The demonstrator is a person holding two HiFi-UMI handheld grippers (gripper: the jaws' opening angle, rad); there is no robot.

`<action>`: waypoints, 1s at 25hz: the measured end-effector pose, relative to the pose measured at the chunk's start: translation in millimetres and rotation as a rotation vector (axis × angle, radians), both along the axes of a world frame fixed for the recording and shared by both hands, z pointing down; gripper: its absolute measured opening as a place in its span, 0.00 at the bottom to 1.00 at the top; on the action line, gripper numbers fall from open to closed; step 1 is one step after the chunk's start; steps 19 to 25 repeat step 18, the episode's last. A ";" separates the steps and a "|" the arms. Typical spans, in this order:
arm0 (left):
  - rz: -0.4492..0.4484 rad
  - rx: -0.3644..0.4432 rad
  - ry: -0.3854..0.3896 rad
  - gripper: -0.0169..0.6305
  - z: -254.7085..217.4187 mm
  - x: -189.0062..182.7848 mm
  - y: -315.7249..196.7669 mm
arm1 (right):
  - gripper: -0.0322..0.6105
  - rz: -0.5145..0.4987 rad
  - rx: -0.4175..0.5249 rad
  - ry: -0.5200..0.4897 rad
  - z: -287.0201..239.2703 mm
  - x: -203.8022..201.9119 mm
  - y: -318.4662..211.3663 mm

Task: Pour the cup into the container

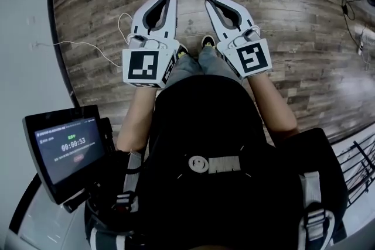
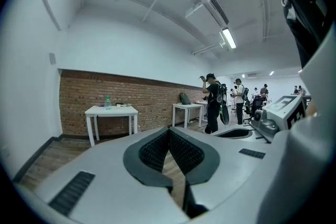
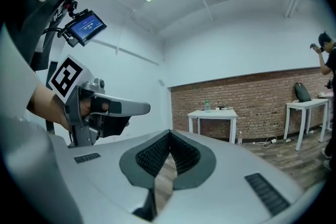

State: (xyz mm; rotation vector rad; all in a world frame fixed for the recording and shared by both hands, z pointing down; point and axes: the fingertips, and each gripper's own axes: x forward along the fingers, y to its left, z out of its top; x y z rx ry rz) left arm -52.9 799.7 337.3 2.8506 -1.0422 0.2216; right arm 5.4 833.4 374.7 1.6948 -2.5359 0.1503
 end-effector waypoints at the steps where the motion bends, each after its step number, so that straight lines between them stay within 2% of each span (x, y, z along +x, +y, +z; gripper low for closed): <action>1: -0.005 0.004 0.002 0.03 -1.2 -2.9 0.7 | 0.06 0.001 0.000 -0.002 -1.6 -3.8 0.5; 8: -0.034 0.021 0.004 0.03 -4.5 -22.8 5.5 | 0.06 -0.022 0.017 0.005 -11.1 -29.0 4.0; 25: -0.024 0.025 0.006 0.03 -2.9 -14.3 2.7 | 0.06 -0.017 0.034 0.015 -16.0 -22.3 0.4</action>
